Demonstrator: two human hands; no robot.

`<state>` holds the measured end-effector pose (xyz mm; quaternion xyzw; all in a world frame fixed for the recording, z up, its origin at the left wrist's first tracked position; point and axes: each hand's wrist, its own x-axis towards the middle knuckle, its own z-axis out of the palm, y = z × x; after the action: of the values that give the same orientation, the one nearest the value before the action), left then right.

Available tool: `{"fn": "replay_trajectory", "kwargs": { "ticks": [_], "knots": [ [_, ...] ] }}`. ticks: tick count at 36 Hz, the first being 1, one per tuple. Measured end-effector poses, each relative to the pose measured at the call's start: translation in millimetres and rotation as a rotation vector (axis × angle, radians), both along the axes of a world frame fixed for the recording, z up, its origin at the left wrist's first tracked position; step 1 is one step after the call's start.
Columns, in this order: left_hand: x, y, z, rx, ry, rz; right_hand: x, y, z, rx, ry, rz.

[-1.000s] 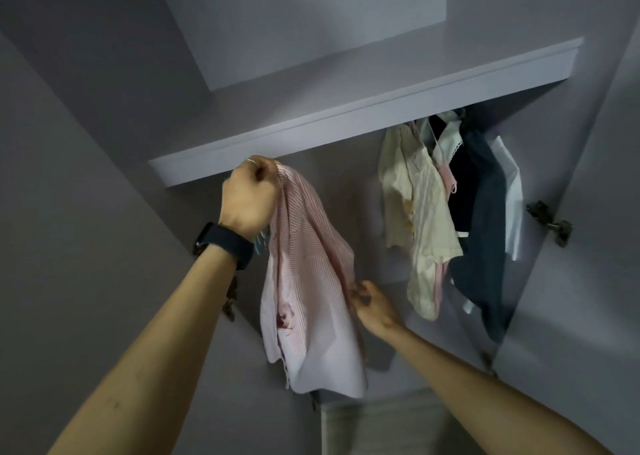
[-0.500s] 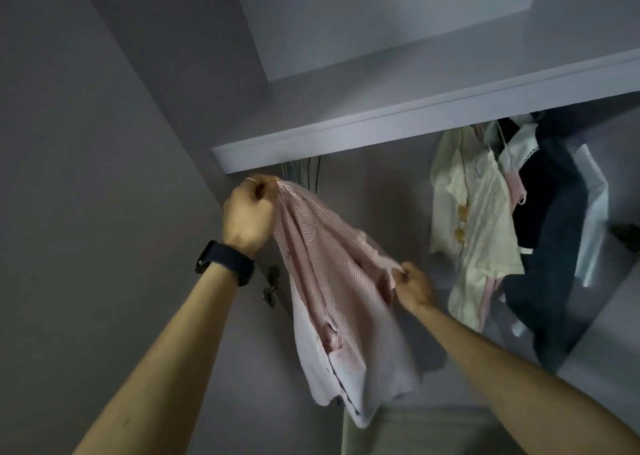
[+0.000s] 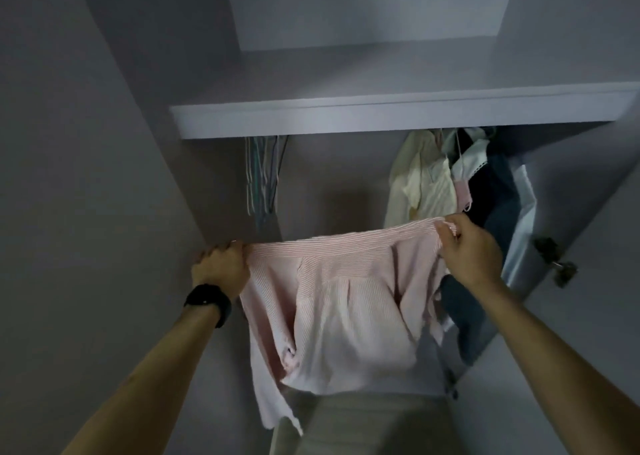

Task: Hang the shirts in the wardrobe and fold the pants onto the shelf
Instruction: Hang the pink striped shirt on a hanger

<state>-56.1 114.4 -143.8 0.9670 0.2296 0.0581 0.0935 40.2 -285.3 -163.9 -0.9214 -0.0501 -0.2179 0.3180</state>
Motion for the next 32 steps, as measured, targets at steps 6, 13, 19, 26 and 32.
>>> {"fn": "replay_trajectory", "kwargs": {
  "ticks": [6,13,19,26,32],
  "knots": [
    [16.7,-20.1,0.5,-0.507,-0.136,0.054,-9.8,6.9,4.2,-0.106,0.24,0.101],
    [28.0,-71.4,12.0,-0.792,-0.384,-0.268,-28.5,45.1,28.6,0.006,0.126,0.406],
    [32.1,-92.3,29.4,-0.898,-0.402,-0.46,-26.7,80.8,57.8,0.088,0.207,0.567],
    [24.8,-88.4,40.2,-0.855,-0.302,-0.508,-23.3,115.0,70.1,0.12,0.225,0.667],
    [11.3,-67.0,42.6,-0.823,-0.273,-0.485,-27.4,138.4,65.1,0.223,0.259,0.709]
  ]
}}
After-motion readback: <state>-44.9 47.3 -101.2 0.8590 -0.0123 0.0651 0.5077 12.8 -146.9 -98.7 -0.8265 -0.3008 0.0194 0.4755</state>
